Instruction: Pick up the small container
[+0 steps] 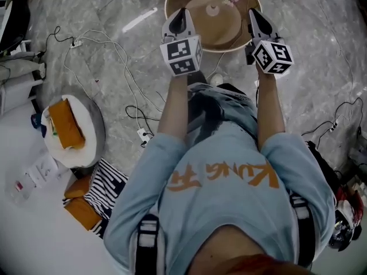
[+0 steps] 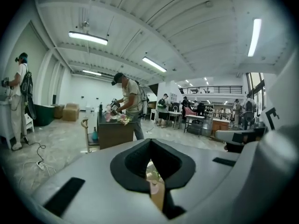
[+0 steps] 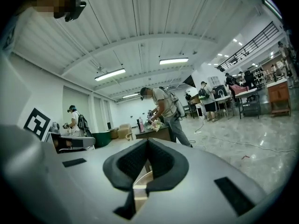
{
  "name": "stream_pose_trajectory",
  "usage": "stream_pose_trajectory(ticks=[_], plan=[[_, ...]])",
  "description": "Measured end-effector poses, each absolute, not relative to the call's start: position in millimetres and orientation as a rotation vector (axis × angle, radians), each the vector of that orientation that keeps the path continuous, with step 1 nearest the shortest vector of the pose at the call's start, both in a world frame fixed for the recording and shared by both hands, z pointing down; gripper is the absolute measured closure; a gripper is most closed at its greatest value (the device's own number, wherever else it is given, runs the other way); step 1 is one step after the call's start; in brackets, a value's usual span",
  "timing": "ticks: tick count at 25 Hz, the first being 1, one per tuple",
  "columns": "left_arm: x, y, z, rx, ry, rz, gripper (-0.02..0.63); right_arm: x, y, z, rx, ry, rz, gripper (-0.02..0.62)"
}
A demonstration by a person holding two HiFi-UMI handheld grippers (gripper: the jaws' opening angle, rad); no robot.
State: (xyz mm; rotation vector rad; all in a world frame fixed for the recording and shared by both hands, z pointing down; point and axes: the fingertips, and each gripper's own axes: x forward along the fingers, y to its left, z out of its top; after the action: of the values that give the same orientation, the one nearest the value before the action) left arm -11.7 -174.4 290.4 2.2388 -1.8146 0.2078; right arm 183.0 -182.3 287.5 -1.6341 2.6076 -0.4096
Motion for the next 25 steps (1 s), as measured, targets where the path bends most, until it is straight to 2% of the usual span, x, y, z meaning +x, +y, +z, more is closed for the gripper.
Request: stream_pose_trajectory(ticks=[9,25], plan=[[12,-221,344,2.245,-1.672,0.279,0.583,213,-210,331,-1.804,2.586,-0.486,0.583],[22,-245,466,2.223,-1.549,0.417,0.583,146,-214,469,-1.718,2.862,-0.623,0.583]])
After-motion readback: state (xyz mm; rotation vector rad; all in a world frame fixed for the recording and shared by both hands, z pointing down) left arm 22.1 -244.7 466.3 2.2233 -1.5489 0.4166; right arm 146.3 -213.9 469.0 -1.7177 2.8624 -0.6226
